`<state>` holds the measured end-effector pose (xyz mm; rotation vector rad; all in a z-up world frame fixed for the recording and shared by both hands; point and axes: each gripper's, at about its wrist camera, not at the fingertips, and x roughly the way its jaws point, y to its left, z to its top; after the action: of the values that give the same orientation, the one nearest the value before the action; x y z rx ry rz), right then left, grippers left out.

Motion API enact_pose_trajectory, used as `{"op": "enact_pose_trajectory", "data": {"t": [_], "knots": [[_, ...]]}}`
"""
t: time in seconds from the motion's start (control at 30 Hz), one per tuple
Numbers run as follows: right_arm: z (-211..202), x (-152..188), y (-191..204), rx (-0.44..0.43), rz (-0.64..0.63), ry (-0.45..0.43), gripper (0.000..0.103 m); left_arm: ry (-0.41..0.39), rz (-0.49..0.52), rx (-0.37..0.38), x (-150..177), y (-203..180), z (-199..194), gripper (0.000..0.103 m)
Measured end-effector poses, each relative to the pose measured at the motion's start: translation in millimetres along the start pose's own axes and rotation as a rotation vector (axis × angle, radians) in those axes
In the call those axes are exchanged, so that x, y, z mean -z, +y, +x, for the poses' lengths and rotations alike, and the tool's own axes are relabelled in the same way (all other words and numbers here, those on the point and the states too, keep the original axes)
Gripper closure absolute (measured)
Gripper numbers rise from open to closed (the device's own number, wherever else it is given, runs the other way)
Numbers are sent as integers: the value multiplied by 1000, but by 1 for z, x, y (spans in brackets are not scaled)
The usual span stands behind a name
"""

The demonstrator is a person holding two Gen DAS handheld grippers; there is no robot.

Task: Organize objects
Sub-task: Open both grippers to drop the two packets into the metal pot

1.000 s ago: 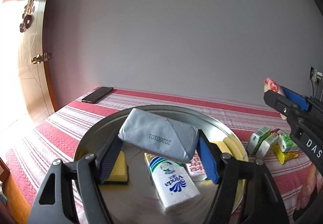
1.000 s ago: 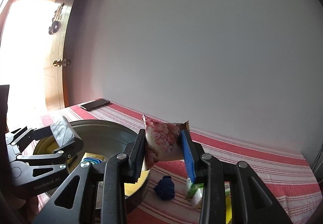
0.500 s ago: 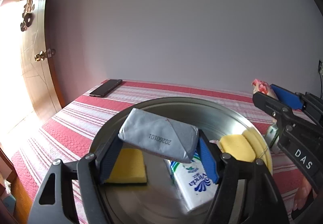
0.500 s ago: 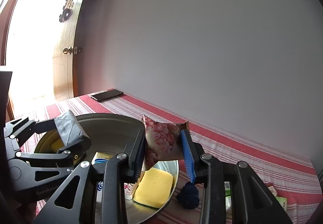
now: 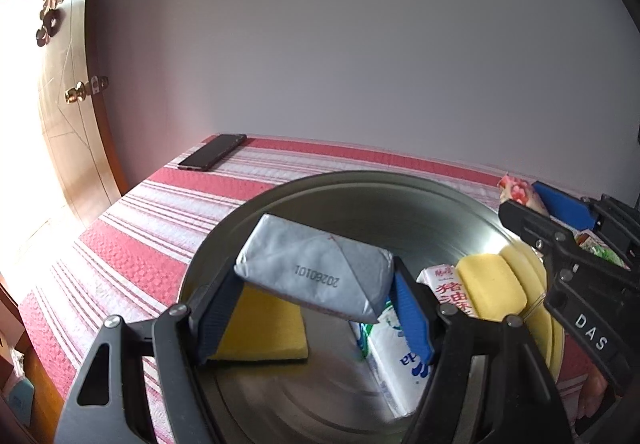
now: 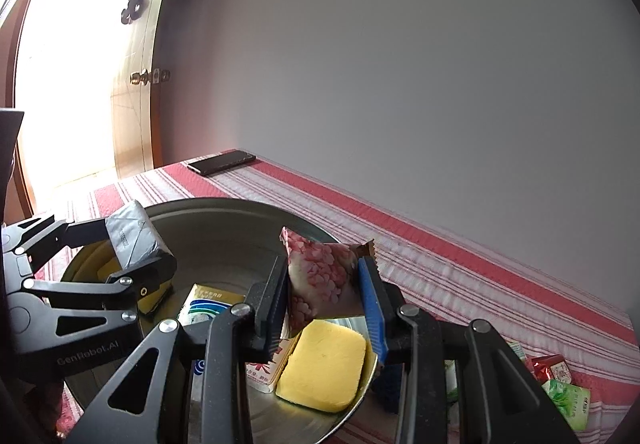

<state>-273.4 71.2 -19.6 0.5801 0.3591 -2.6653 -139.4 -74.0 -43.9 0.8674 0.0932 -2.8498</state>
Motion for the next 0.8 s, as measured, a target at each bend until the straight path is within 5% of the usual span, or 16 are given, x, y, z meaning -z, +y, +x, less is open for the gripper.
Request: {"op": "enact_pose_trajectory", "data": {"t": [0.57,0.8], "knots": [[20,10,7,-36,-33,94,66,42,52,-13,0,-5,6,28],[16,14,7,-42,-33,81,61,-4,37,-37,-2,-5,-5,3]]}}
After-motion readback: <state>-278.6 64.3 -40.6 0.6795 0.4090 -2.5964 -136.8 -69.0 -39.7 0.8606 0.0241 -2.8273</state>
